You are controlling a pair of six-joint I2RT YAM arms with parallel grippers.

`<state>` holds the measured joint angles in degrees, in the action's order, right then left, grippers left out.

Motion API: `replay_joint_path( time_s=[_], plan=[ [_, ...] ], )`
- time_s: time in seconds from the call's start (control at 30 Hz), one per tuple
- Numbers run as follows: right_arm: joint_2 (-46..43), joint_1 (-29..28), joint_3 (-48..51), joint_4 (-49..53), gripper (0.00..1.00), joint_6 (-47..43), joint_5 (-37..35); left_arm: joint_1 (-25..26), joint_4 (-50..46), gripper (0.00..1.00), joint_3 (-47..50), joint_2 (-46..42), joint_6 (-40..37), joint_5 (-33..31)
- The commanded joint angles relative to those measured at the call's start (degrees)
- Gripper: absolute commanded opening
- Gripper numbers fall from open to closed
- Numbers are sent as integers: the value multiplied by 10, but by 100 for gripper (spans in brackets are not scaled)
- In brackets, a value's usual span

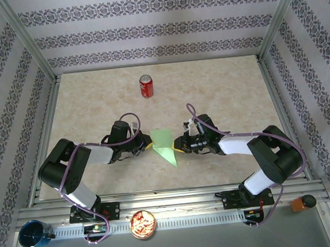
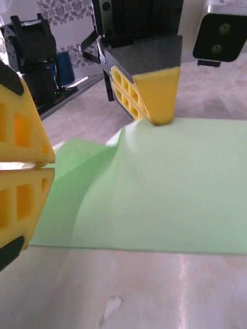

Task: Fold a paper plane with a square sheet of paper (pick it up from the middle)
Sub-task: Fourth fold the wing at the center of the table.

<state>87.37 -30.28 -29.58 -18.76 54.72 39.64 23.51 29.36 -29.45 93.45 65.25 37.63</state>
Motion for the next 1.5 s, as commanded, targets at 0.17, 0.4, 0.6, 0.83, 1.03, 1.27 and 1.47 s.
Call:
replay_joint_path(
  time_s=[0.17,0.4,0.6,0.83,1.03,1.27,1.47],
  plan=[
    [-111,7,1,192,33,-111,-165,2,36,0,31,-34,36,-31],
    [-246,-160,51,169,40,-244,-424,21,-21,0,50,-119,59,-102],
    [-256,-315,82,81,37,-368,-605,45,-43,0,66,-172,89,-163],
    [-110,-412,16,33,33,-520,-640,79,-57,0,72,-200,112,-224],
    [-26,-420,-11,-18,42,-546,-680,82,-78,0,70,-216,109,-232],
    [11,-403,-11,-34,48,-543,-668,82,-87,0,60,-216,98,-228],
    [21,-375,1,-73,42,-518,-640,83,-91,0,55,-212,95,-225]
  ],
)
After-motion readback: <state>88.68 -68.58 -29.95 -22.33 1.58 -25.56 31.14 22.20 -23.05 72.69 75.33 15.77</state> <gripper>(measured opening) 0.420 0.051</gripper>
